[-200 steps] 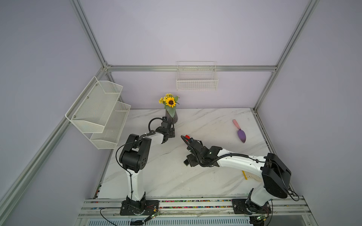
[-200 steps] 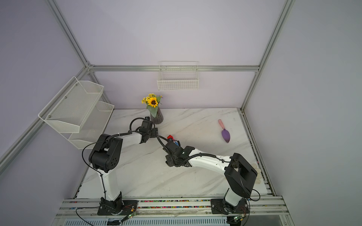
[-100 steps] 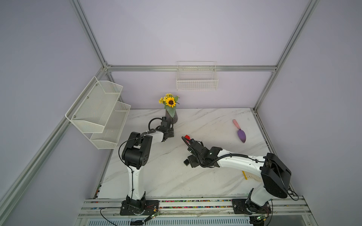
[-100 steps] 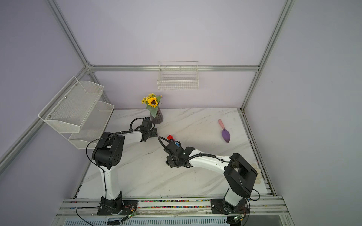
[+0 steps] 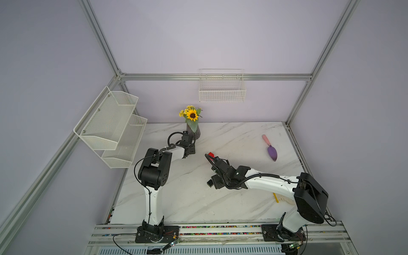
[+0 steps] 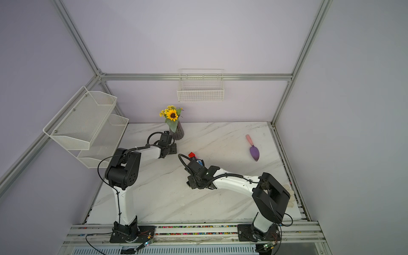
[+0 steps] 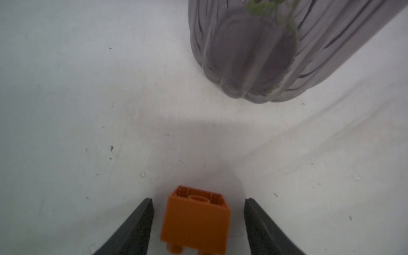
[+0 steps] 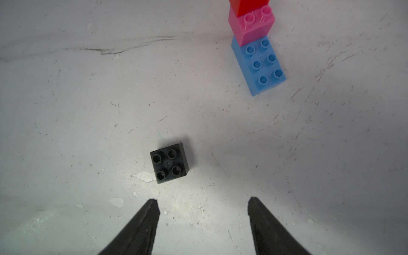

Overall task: Assemble the letter v with lego
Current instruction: Pick up the lego brick from the center of the board.

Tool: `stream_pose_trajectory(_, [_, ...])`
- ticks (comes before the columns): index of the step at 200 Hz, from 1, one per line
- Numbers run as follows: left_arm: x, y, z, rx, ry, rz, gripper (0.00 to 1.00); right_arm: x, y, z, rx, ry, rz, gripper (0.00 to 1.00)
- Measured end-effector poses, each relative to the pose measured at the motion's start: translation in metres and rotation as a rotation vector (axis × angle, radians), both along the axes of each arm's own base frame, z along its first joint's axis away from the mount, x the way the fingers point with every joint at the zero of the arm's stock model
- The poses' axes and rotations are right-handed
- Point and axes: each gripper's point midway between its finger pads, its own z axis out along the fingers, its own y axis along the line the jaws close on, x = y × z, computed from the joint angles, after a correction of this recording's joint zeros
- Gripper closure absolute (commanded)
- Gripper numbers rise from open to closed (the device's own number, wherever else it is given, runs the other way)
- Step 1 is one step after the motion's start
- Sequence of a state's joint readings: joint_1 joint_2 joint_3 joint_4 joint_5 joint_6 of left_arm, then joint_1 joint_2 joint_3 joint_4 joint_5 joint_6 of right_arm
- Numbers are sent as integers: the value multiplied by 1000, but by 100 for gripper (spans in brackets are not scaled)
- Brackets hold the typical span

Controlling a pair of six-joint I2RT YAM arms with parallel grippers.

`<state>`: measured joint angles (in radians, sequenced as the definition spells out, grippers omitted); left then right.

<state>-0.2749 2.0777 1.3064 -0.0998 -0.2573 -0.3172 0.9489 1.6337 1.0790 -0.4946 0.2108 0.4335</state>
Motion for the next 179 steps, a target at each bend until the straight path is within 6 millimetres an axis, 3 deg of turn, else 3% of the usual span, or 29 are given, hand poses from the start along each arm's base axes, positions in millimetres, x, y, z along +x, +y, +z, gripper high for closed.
stream_pose_trajectory(76, [6, -2, 0, 1, 5, 1, 49, -2, 0, -2, 8, 12, -4, 31])
stream_pose_trajectory(77, [6, -2, 0, 1, 5, 1, 49, -2, 0, -2, 9, 13, -4, 24])
stream_pose_trajectory(79, [6, -2, 0, 1, 5, 1, 49, -2, 0, -2, 9, 13, -4, 23])
stream_pose_trajectory(80, [6, -2, 0, 1, 5, 1, 49, -2, 0, -2, 9, 13, -4, 9])
stream_pose_trajectory(85, [6, -1, 0, 1, 5, 1, 50, -2, 0, -2, 10, 14, -5, 3])
stream_pose_trajectory(122, [6, 0, 0, 1, 5, 3, 52, -3, 2, -3, 18, 21, -4, 3])
stream_pose_trajectory(179, [6, 1, 0, 2, 11, 7, 67, -4, 1, -4, 17, 24, -4, 3])
